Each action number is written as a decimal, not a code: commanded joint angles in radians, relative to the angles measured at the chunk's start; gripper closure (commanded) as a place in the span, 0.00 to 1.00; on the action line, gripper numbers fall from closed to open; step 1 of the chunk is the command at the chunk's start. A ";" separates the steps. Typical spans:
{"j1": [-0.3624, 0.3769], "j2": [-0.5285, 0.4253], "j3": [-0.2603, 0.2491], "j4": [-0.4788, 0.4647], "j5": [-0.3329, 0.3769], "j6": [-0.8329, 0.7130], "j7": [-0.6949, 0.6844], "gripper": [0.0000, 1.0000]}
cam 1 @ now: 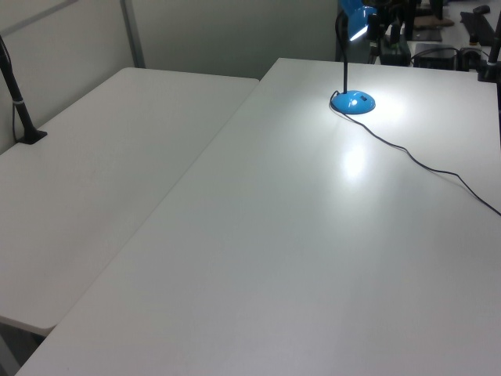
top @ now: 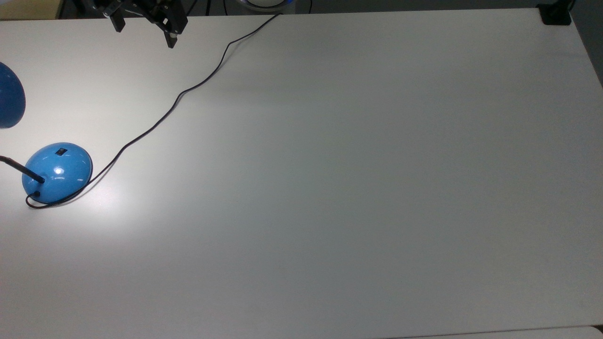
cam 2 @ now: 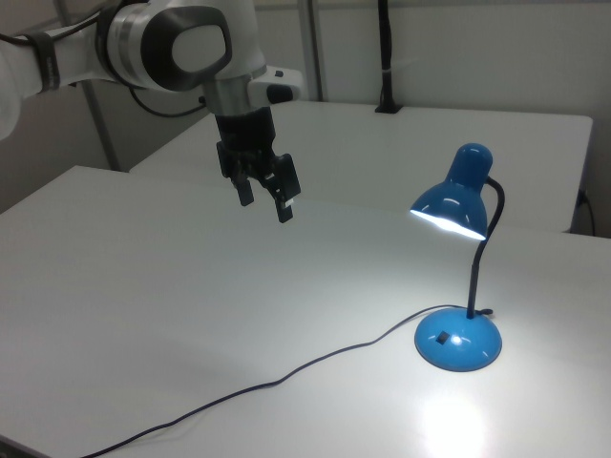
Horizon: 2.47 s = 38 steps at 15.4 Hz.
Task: Turn off the lamp
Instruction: 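Move the gripper toward the blue lamp's round base, then lower the gripper onto the switch on the lamp base and press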
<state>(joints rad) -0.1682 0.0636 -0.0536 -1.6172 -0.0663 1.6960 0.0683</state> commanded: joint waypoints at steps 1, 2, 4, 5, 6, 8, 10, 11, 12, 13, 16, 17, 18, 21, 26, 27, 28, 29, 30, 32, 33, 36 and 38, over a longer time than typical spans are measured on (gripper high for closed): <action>-0.008 0.018 -0.011 0.025 -0.006 -0.023 0.001 0.00; -0.013 0.016 -0.011 0.025 -0.004 -0.024 -0.007 0.00; -0.013 0.018 -0.011 0.025 -0.006 -0.026 -0.005 0.00; -0.013 0.019 -0.011 0.025 -0.006 -0.026 -0.008 0.00; -0.013 0.019 -0.011 0.025 -0.006 -0.024 -0.021 0.00; -0.025 0.016 -0.012 0.025 0.002 -0.022 -0.059 0.05; -0.028 0.015 -0.015 0.022 0.008 -0.021 -0.082 0.62; -0.028 0.018 -0.020 0.020 0.008 -0.021 -0.131 0.96; -0.030 0.022 -0.022 0.016 0.013 -0.015 -0.175 1.00; -0.042 0.024 -0.026 0.011 0.020 0.014 -0.203 1.00; -0.077 0.057 -0.035 -0.053 0.025 0.195 -0.248 1.00; -0.086 0.077 -0.045 -0.070 0.025 0.247 -0.254 1.00; -0.086 0.091 -0.057 -0.095 0.023 0.311 -0.255 1.00; -0.086 0.093 -0.106 -0.237 0.023 0.587 -0.257 1.00; -0.099 0.142 -0.130 -0.388 0.026 0.943 -0.315 1.00; -0.105 0.163 -0.131 -0.391 0.034 0.990 -0.311 1.00; -0.116 0.182 -0.131 -0.389 0.048 1.019 -0.311 1.00; -0.122 0.200 -0.131 -0.388 0.060 1.051 -0.312 1.00; -0.128 0.219 -0.131 -0.386 0.063 1.091 -0.312 1.00; -0.143 0.255 -0.131 -0.383 0.063 1.157 -0.321 1.00; -0.151 0.274 -0.131 -0.382 0.063 1.177 -0.326 1.00; -0.163 0.324 -0.129 -0.359 0.065 1.232 -0.324 1.00; -0.174 0.352 -0.129 -0.339 0.066 1.260 -0.323 1.00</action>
<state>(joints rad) -0.3368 0.3733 -0.1762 -1.9904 -0.0287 2.9093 -0.2235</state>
